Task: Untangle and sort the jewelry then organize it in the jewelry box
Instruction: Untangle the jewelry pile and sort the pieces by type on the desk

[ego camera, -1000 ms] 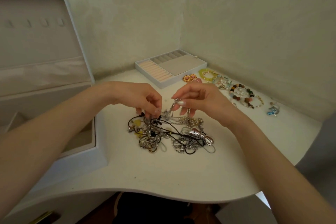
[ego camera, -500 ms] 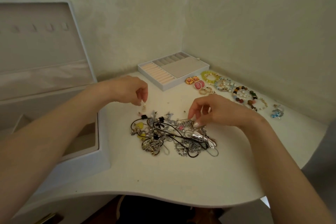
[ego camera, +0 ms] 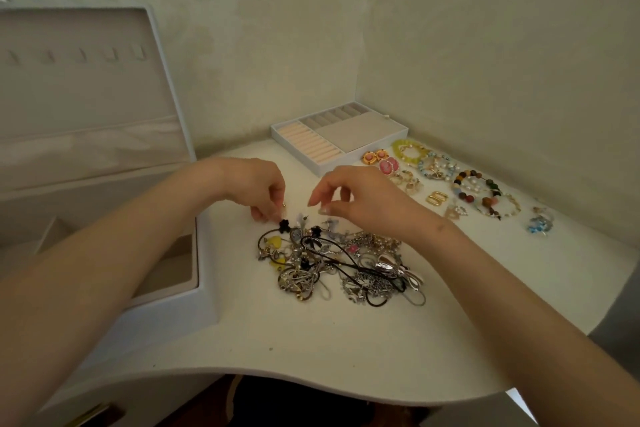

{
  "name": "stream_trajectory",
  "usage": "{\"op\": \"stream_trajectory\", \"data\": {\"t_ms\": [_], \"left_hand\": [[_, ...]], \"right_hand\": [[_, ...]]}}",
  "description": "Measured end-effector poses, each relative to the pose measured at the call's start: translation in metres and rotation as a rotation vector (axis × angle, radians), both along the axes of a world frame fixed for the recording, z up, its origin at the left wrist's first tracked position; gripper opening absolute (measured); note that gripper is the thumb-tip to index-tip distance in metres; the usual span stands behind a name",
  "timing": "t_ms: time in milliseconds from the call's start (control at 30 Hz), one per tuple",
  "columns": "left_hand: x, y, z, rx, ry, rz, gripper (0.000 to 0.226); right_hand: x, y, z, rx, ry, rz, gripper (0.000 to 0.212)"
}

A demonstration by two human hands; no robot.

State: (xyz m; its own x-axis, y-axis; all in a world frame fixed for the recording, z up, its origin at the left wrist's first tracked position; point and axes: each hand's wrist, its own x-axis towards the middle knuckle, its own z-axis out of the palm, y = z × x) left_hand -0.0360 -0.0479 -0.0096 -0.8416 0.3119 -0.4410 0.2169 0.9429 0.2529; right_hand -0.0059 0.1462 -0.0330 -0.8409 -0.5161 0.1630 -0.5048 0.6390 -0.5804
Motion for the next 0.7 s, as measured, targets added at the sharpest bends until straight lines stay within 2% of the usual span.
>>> {"op": "stream_trajectory", "data": {"t_ms": [167,433,700], "left_hand": [[-0.002,-0.003,0.002,-0.010,0.043,0.012,0.010],[-0.006,-0.008,-0.001,0.017,0.097,0.051,0.017],[-0.003,-0.009,0.011,0.229,0.057,0.053,0.012]], "right_hand": [[-0.021,-0.033,-0.006,0.066,0.033,0.039,0.018],[-0.036,-0.044,-0.012,0.127,0.021,0.068,0.021],[-0.034,-0.036,-0.014,0.104,0.006,0.053,0.008]]}}
